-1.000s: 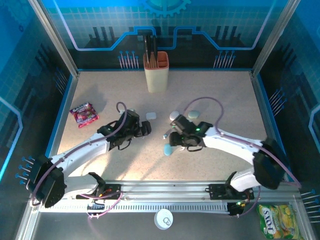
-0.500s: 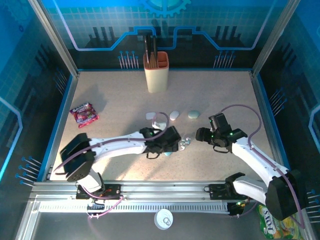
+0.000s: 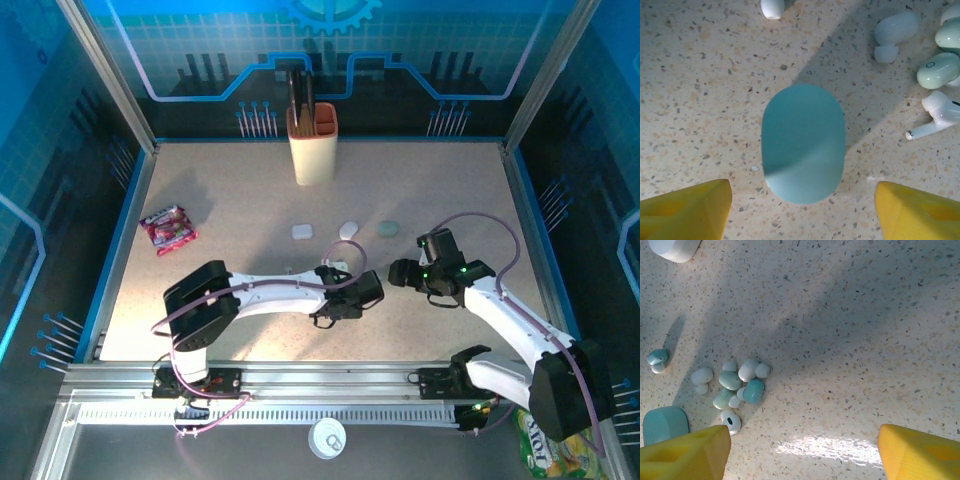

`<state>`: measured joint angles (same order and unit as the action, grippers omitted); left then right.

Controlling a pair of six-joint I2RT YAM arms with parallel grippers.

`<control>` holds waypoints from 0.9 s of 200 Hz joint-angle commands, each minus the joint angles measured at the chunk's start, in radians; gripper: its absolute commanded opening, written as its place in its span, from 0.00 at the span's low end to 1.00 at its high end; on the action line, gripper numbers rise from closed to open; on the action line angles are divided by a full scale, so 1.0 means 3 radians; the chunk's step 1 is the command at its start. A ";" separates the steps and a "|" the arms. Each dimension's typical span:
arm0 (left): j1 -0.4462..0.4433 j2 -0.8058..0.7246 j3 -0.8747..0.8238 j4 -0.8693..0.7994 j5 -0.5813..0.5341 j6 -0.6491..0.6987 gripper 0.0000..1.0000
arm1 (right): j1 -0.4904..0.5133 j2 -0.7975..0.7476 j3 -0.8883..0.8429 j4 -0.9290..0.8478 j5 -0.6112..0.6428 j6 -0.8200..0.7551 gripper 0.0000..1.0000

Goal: Insert the wireless bluetooth earbuds into the charging case

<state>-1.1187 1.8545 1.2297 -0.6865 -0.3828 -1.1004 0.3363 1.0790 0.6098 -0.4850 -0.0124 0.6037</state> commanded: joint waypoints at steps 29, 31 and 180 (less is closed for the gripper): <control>0.0051 0.0201 0.0145 -0.0048 -0.0079 0.0024 0.63 | -0.0062 -0.0075 0.0041 -0.0030 -0.0060 -0.0107 0.78; 0.0052 0.0204 0.0145 -0.0047 -0.0079 0.0030 0.62 | -0.0062 -0.0078 0.0039 -0.0030 -0.0061 -0.0105 0.78; 0.0090 -0.0787 -0.0566 0.0880 -0.0105 0.1713 0.24 | -0.0523 -0.0423 0.0159 -0.0155 -0.1488 -0.0218 0.86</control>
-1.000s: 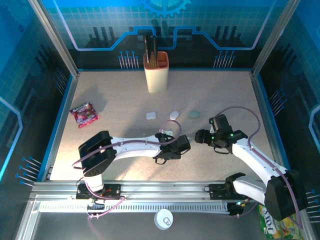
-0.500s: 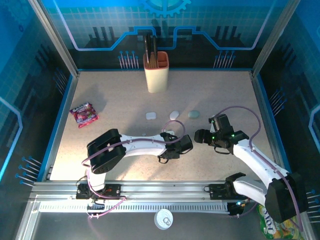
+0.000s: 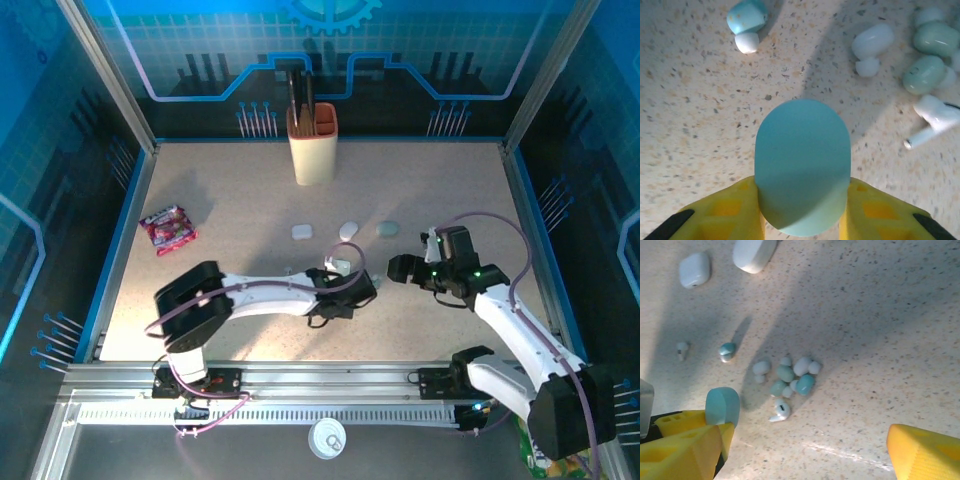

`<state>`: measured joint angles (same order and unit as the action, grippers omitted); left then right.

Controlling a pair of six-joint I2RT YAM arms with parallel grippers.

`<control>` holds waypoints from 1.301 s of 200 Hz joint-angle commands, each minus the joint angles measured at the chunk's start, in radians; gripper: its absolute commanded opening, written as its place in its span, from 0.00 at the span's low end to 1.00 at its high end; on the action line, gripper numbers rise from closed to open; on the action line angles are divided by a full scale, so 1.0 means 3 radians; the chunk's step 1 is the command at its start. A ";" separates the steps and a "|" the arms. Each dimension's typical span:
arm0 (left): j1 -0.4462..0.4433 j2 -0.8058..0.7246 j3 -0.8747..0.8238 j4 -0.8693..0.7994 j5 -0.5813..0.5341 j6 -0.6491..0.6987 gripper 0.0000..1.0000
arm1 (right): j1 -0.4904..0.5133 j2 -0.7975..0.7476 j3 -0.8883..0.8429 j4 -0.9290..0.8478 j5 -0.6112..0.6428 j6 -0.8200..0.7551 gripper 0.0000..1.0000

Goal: Insert the wireless bluetooth earbuds into the charging case

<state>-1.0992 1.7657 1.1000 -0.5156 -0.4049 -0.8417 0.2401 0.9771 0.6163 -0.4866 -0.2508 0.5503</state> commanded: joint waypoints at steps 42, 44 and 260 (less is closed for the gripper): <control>0.0023 -0.0994 -0.0477 0.0530 0.0130 0.1982 0.23 | -0.0404 -0.0092 0.0323 -0.0595 -0.1486 -0.0207 0.84; 0.0026 -0.1018 -0.0499 0.0551 0.0179 0.2054 0.23 | -0.0405 -0.0092 0.0326 -0.0597 -0.1533 -0.0216 0.84; 0.0126 -0.1689 -0.0889 0.1398 0.1407 0.3369 0.26 | 0.0374 0.0148 -0.0045 0.0521 -0.2554 0.0375 0.48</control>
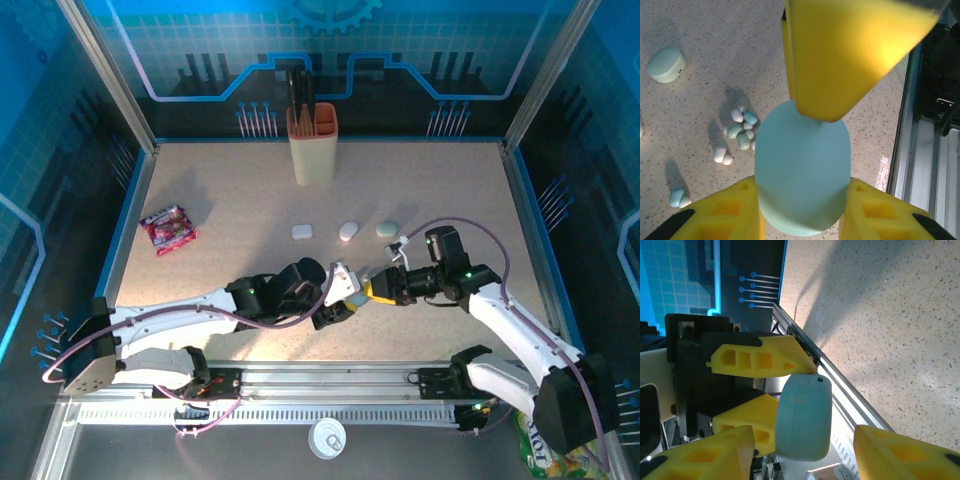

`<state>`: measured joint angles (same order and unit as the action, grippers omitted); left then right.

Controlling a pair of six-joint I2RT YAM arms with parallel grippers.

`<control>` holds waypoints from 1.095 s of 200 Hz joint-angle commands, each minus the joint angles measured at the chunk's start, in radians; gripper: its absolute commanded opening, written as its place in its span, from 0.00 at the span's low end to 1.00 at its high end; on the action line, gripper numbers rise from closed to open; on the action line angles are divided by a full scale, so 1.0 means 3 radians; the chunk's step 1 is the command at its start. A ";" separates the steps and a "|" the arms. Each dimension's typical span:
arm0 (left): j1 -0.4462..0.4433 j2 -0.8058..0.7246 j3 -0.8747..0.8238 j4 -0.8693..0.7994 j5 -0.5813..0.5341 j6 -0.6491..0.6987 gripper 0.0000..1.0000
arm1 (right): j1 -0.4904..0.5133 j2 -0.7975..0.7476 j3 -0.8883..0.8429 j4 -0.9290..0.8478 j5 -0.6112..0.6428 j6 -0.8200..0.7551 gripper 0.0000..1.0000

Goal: Insert the wireless bluetooth earbuds into the charging case

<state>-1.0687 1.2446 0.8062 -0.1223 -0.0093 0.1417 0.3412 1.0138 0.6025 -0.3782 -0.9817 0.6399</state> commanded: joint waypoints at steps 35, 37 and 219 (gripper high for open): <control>0.0027 0.0142 0.0148 0.0083 0.0118 0.0066 0.26 | 0.0039 0.0062 -0.0012 0.0162 -0.0158 0.0080 0.39; 0.0025 0.0148 0.0150 0.0085 0.0118 0.0069 0.26 | 0.0039 0.0061 -0.0015 0.0161 -0.0166 0.0081 0.39; 0.0386 -0.0242 -0.0457 0.1406 0.0387 -0.0543 0.99 | -0.0588 0.0004 -0.0192 0.1282 -0.0503 0.1151 0.24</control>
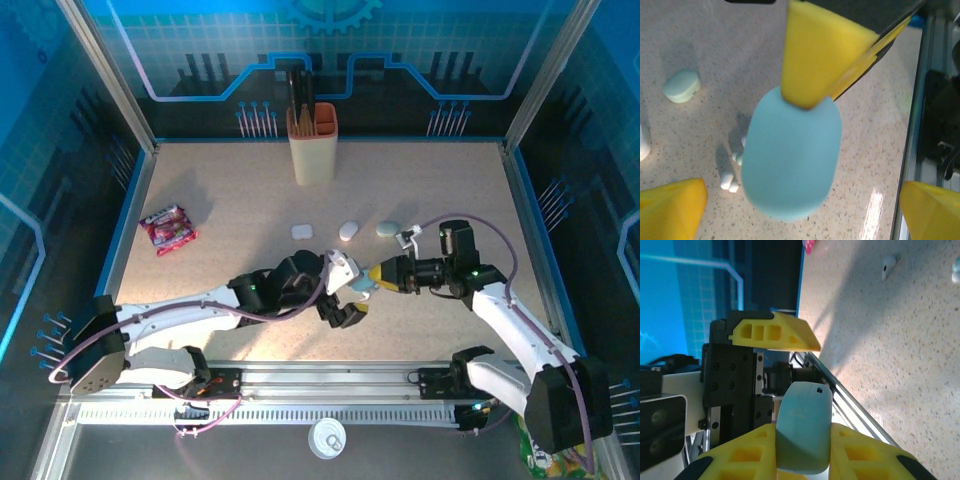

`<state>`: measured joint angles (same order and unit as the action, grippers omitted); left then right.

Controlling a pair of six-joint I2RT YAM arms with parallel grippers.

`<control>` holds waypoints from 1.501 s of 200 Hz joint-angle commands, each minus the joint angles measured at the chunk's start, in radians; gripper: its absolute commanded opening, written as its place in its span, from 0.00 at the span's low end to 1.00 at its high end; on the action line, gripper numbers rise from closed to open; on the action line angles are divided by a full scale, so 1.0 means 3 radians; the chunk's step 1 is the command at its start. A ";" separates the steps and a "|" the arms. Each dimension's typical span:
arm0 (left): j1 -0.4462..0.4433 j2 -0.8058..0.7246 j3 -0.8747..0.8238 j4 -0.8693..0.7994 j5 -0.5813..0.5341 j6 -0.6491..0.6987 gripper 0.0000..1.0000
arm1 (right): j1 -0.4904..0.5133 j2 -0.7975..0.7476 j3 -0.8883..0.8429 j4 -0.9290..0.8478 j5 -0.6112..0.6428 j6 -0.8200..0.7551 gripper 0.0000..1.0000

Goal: Insert the wireless bluetooth earbuds into the charging case

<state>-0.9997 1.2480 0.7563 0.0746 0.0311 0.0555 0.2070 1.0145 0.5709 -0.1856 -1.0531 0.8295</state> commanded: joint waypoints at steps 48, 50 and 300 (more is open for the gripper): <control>0.0624 -0.0476 -0.1156 0.2403 0.0469 -0.0265 0.99 | -0.0265 0.0066 -0.0088 0.1594 -0.0361 0.1364 0.23; 0.0646 -0.0476 -0.1174 0.2447 0.0487 -0.0269 0.99 | -0.0265 0.0071 -0.0088 0.1642 -0.0358 0.1396 0.23; 0.0957 0.1415 -0.0097 0.4425 0.1918 -0.0770 0.77 | -0.0229 0.0327 -0.0281 0.4267 -0.0113 0.3516 0.24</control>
<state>-0.7162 1.6478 0.6849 1.3655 0.5484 -0.1379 0.1368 1.1110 0.5022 1.0142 -1.1000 1.8595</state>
